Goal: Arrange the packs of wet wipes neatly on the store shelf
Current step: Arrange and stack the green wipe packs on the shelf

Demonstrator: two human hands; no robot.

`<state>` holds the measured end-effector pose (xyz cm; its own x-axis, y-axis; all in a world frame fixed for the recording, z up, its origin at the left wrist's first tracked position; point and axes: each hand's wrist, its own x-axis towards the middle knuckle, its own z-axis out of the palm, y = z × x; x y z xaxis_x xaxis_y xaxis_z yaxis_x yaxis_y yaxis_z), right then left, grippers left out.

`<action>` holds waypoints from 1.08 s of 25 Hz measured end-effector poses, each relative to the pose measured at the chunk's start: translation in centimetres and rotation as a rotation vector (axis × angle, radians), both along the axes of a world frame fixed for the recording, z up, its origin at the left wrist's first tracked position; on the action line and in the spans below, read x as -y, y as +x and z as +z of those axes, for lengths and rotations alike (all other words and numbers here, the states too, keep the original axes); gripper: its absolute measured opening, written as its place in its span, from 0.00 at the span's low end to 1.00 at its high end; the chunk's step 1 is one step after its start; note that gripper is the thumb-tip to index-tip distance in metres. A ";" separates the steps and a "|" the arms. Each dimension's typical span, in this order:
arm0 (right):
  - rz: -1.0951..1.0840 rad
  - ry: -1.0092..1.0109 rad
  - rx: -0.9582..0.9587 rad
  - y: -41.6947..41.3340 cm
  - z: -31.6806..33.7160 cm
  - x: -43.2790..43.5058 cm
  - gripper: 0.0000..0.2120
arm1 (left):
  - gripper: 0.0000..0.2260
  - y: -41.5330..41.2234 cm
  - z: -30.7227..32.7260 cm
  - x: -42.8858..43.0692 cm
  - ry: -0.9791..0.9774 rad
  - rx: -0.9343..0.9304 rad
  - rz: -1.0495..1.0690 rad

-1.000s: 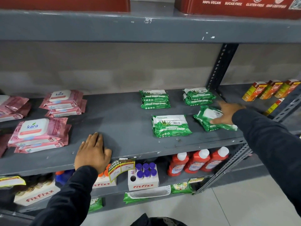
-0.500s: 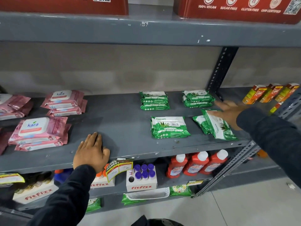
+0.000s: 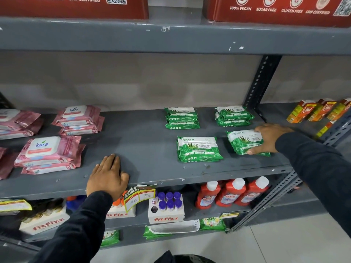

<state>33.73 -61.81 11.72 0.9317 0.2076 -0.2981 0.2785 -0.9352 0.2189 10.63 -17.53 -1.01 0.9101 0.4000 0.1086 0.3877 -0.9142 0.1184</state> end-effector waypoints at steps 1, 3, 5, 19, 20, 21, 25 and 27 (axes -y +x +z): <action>-0.012 0.014 0.009 0.0 -0.2 0.0 0.65 | 0.32 0.0 0.0 0.0 -0.001 -0.001 0.000; 0.011 0.015 0.017 -0.1 -0.2 -0.2 0.66 | 0.32 0.1 0.0 0.0 -0.003 0.003 0.001; 0.089 -0.001 -0.004 -0.2 -0.3 -0.6 0.62 | 0.32 0.1 0.0 0.1 -0.007 0.008 0.002; 0.048 0.046 -0.098 1.4 -1.3 -1.6 0.61 | 0.31 0.1 0.3 0.0 0.016 0.003 0.002; 0.051 0.041 -0.096 1.5 -1.4 -1.7 0.62 | 0.31 0.1 0.2 0.0 0.020 0.000 0.002; 0.058 0.040 -0.087 1.5 -1.5 -1.7 0.61 | 0.31 0.1 0.2 0.0 0.023 -0.002 0.002; 0.101 0.049 -0.067 1.5 -1.8 -1.7 0.56 | 0.31 0.1 0.2 0.0 0.027 -0.005 0.005; 0.119 0.036 -0.061 1.6 -1.8 -1.7 0.55 | 0.30 0.1 0.1 -0.1 0.028 -0.005 0.003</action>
<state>35.32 -60.11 9.90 0.8802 0.3270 -0.3440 0.3993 -0.9019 0.1646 10.75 -17.47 -0.88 0.9093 0.3998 0.1154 0.3911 -0.9159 0.0908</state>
